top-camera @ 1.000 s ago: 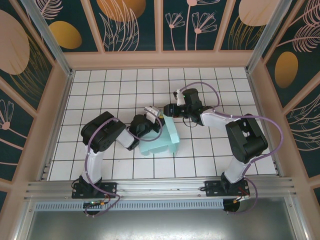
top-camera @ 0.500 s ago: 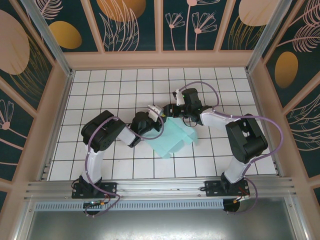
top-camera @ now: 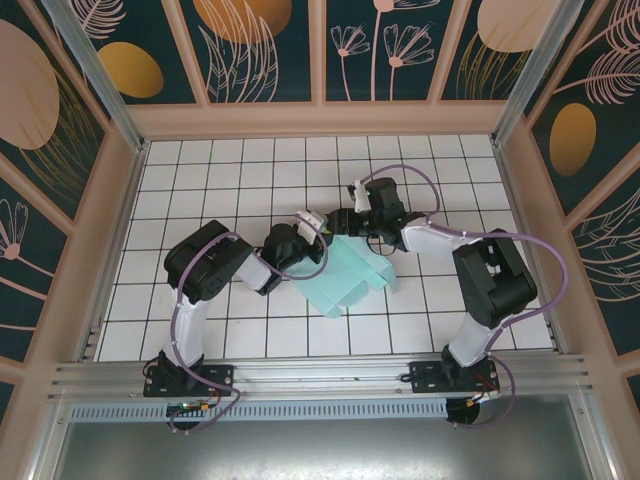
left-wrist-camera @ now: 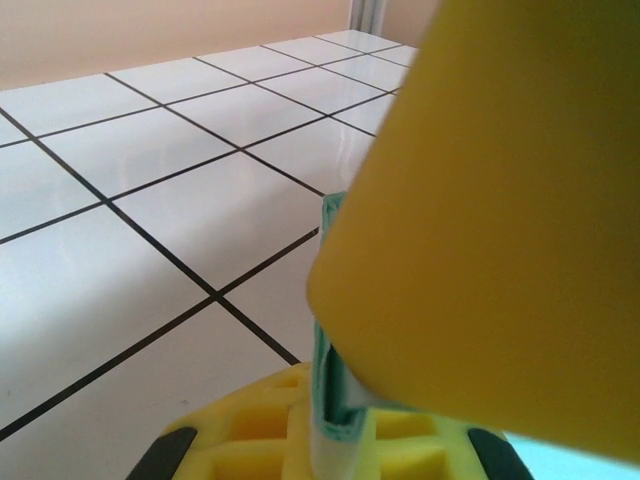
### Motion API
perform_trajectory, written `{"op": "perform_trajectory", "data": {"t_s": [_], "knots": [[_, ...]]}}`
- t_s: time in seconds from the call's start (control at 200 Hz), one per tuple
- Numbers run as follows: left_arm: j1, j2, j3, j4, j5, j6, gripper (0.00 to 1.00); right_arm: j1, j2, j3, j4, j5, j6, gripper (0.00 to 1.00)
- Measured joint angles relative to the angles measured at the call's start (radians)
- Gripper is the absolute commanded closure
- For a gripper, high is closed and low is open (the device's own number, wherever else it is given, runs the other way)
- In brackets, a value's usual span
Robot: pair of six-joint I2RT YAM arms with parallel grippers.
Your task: Fold the paper box
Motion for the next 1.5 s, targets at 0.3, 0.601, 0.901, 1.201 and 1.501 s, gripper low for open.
{"op": "perform_trajectory", "data": {"t_s": [0.3,0.601,0.901,1.201,1.501], "knots": [[-0.002,0.014,-0.011,0.046,-0.002,0.008,1.0,-0.017,0.0,-0.013,0.017,-0.043,0.089,0.43],[-0.003,0.018,-0.014,0.057,-0.005,0.014,0.96,-0.026,0.002,-0.03,0.043,-0.057,0.121,0.54],[-0.003,0.026,0.014,0.029,-0.005,0.014,0.87,-0.034,0.01,-0.03,0.064,-0.052,0.086,0.58],[-0.006,0.046,0.049,-0.026,-0.01,0.014,0.84,-0.035,0.013,-0.036,0.082,-0.08,0.076,0.58],[-0.005,0.047,0.056,-0.039,-0.014,0.018,1.0,-0.04,0.021,-0.036,0.101,-0.083,0.076,0.56]]}}
